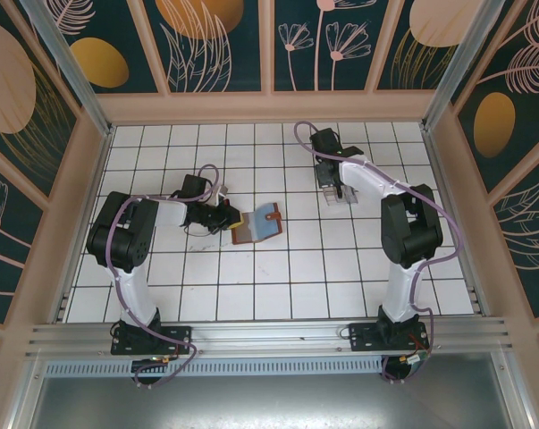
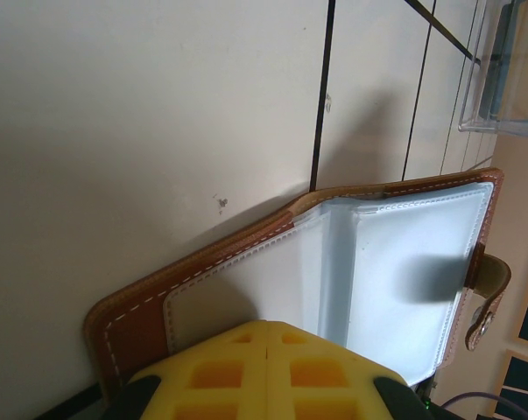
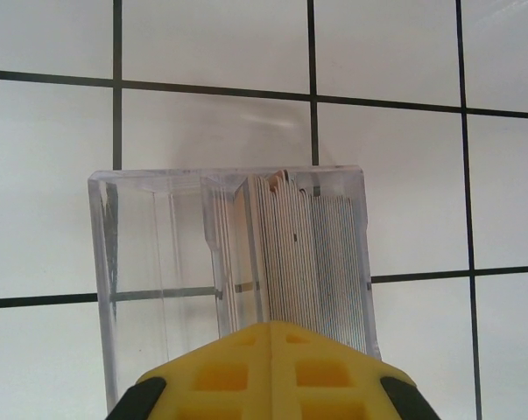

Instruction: Put the credit cards into the card holder

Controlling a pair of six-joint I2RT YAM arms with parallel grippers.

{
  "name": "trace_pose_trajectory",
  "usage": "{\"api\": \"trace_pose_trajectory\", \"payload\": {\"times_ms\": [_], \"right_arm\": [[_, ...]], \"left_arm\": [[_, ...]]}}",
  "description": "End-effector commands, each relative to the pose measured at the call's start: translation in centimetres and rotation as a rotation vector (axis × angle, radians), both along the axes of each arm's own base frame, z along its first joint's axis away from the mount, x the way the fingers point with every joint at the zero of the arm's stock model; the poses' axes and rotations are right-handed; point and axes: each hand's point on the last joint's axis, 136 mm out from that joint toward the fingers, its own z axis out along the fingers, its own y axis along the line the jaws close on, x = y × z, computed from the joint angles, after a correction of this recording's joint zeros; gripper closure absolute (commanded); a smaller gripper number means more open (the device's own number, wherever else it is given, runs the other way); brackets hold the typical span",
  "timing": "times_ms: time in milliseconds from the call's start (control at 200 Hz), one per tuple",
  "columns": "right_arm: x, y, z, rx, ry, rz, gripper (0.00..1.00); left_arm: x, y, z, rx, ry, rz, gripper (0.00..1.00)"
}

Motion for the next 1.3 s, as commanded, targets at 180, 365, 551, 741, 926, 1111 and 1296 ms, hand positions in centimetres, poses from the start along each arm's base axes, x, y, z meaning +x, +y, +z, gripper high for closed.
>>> {"api": "trace_pose_trajectory", "payload": {"times_ms": [180, 365, 551, 741, 926, 1111, 1296], "right_arm": [[-0.6, -1.0, 0.8, 0.027, 0.014, -0.019, 0.89], [-1.1, -1.3, -1.1, 0.016, 0.072, -0.028, 0.86], [-1.2, -1.6, -1.2, -0.023, 0.072, -0.039, 0.85], [-1.2, -1.5, -1.1, -0.085, 0.073, -0.035, 0.7], [-1.1, -1.3, -1.3, -0.129, 0.067, -0.038, 0.64], [-1.0, -1.8, -1.1, -0.161, 0.057, -0.052, 0.65], [-0.6, -2.5, 0.6, -0.198, 0.007, -0.065, 0.65]], "left_arm": [[-0.2, 0.2, -0.7, 0.027, 0.017, -0.009, 0.95], [-0.2, 0.2, -0.7, 0.026, 0.015, -0.008, 0.94], [-0.2, 0.1, -0.6, 0.025, 0.016, -0.009, 0.94], [-0.3, 0.1, -0.7, 0.023, 0.019, -0.01, 0.93], [-0.3, 0.0, -0.7, 0.014, 0.021, -0.013, 0.91], [-0.4, -0.1, -0.6, 0.011, 0.024, -0.017, 0.91], [-0.4, -0.1, -0.8, 0.006, 0.032, -0.017, 0.91]]}}
